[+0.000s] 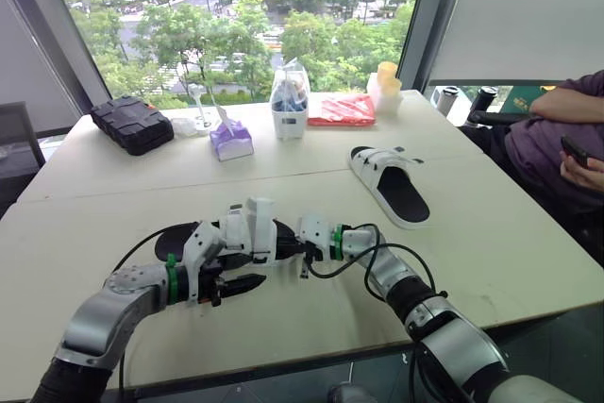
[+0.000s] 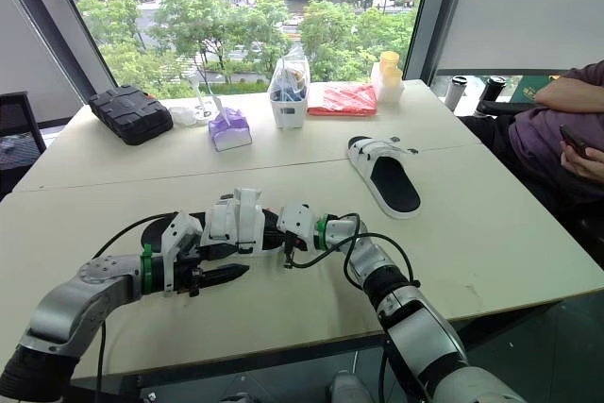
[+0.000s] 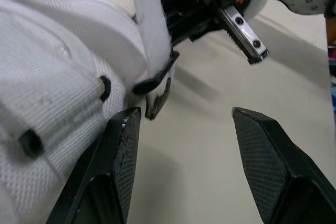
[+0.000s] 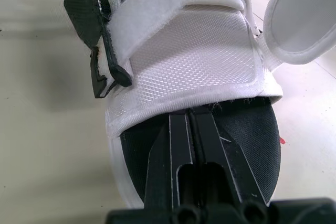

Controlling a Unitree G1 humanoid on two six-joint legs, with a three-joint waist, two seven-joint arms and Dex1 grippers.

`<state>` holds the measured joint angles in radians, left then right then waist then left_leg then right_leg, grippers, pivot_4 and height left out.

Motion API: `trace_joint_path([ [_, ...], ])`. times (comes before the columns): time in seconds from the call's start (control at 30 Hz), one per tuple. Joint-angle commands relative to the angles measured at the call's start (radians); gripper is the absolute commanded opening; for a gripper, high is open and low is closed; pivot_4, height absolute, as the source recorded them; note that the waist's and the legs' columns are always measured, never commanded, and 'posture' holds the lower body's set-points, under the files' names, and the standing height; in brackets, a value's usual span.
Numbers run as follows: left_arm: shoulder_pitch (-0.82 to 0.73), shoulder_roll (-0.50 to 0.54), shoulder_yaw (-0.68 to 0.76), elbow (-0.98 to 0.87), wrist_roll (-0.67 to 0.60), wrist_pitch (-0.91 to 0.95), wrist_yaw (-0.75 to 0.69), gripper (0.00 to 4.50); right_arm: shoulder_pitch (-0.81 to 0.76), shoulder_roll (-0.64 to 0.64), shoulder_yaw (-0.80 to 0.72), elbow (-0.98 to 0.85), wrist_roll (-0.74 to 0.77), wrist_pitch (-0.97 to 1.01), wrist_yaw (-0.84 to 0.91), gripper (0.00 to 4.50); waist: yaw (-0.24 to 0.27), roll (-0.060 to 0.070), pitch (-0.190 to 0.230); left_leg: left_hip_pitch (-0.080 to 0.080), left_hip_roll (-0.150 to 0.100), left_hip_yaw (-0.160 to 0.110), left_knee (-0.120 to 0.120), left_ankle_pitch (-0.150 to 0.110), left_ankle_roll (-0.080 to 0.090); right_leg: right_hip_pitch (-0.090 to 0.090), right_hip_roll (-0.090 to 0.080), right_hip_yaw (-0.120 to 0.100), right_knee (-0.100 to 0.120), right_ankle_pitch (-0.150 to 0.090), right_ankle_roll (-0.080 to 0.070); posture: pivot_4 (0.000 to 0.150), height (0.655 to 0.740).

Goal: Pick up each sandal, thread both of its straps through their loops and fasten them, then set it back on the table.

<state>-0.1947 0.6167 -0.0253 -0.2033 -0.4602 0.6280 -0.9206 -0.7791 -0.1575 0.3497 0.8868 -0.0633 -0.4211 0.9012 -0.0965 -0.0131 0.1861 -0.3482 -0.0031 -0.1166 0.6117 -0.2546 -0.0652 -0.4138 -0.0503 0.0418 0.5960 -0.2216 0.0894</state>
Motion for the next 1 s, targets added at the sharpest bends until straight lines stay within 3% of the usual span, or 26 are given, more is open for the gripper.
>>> trace_joint_path([
  [0.03,-0.047,-0.012,-0.001,0.02,0.014,-0.028,0.012,2.82,0.054,-0.006,0.046,0.093,-0.08,0.059,0.001,0.0,0.0,0.0,0.0,-0.001,0.0,0.0,0.0,0.0,0.0,0.0,0.0,0.0,-0.001,0.0,0.0,0.15,0.74],
  [0.1,-0.055,-0.017,-0.01,0.023,0.009,-0.023,0.005,2.82,0.055,-0.006,0.046,0.093,-0.08,0.06,-0.002,0.0,0.0,0.0,0.0,-0.001,0.0,0.0,0.001,-0.001,-0.001,0.0,0.0,0.001,-0.002,0.0,0.0,0.15,0.74],
  [0.2,-0.065,-0.027,-0.018,0.037,0.012,-0.022,0.009,2.02,0.057,-0.007,0.046,0.09,-0.08,0.061,-0.005,0.0,0.0,0.0,0.0,-0.003,0.0,0.001,0.002,-0.001,-0.002,0.0,0.0,0.001,-0.003,0.0,0.0,0.15,0.74],
  [0.33,-0.068,-0.04,-0.019,0.056,0.015,-0.019,0.016,0.03,0.061,-0.009,0.046,0.088,-0.08,0.06,-0.007,0.0,0.0,0.0,0.0,-0.003,0.0,0.001,0.002,0.0,0.0,-0.001,0.0,0.002,-0.003,0.0,0.0,0.15,0.74],
  [0.47,-0.046,-0.011,-0.035,0.031,-0.017,0.032,-0.034,0.03,0.064,-0.011,0.045,0.086,-0.082,0.058,-0.007,0.0,0.0,0.0,-0.001,-0.001,0.0,0.001,0.001,0.0,0.0,0.0,0.0,0.002,0.0,0.0,0.0,0.15,0.74],
  [0.67,0.046,0.144,-0.014,-0.121,-0.137,0.138,-0.196,0.03,0.069,-0.014,0.044,0.089,-0.084,0.051,-0.011,0.0,-0.005,-0.001,0.0,-0.001,0.0,0.0,-0.001,0.0,0.001,-0.002,0.002,0.003,0.001,0.0,0.0,0.15,0.74],
  [0.8,0.087,0.226,0.043,-0.216,-0.308,0.267,-0.264,0.03,0.065,-0.014,0.043,0.095,-0.085,0.049,-0.014,0.0,-0.003,-0.001,-0.001,-0.003,0.0,0.0,0.0,0.0,0.0,-0.004,0.001,0.003,0.0,0.0,0.0,0.15,0.74],
  [1.0,-0.024,0.153,0.166,-0.193,-0.52,0.38,-0.169,0.03,0.064,-0.016,0.043,0.101,-0.086,0.048,-0.015,0.0,-0.006,-0.002,-0.001,-0.007,0.0,0.002,0.0,0.0,0.0,-0.009,0.0,0.003,-0.001,0.0,0.0,0.15,0.74],
])
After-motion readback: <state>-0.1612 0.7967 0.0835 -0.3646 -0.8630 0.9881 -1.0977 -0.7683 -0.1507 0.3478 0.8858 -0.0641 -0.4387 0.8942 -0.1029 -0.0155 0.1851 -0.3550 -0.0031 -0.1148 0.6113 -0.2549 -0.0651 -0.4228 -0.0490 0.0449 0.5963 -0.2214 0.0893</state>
